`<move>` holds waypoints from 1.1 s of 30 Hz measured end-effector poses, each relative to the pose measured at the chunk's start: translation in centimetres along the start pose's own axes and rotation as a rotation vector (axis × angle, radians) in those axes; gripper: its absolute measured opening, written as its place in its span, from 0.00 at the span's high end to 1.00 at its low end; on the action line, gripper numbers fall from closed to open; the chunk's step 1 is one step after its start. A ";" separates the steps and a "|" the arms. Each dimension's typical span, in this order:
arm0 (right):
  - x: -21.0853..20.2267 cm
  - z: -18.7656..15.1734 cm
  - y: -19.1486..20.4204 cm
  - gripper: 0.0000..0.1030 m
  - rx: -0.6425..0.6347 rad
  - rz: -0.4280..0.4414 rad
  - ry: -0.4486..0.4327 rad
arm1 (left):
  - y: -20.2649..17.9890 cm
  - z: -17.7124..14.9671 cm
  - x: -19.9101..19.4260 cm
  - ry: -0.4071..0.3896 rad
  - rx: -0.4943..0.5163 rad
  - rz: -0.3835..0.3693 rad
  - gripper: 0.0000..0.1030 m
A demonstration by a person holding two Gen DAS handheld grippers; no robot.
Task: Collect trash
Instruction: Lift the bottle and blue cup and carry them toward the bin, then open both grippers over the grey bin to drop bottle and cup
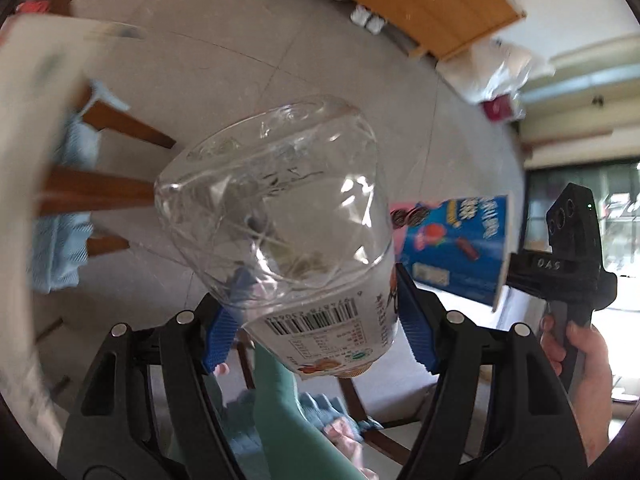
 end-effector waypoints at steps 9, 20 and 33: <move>14.1 8.3 -11.2 0.96 0.217 0.042 -0.004 | 3.3 0.8 19.9 0.094 -0.057 0.028 0.35; 25.7 13.5 -19.3 0.85 0.331 0.083 -0.059 | 8.2 -0.4 38.8 0.155 -0.127 0.025 0.33; 17.0 9.3 -20.1 0.44 0.337 0.063 -0.074 | 7.5 -2.5 30.7 0.204 -0.165 0.043 0.13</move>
Point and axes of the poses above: each gripper's, at about its wrist camera, not at the fingertips, and x roughly the way its jaws point, y to its left, z to its top, the point moved 8 cm from there along x, roughly the way its jaws point, and after that the axes turned 8 degrees about x, right-handed, at the moved point
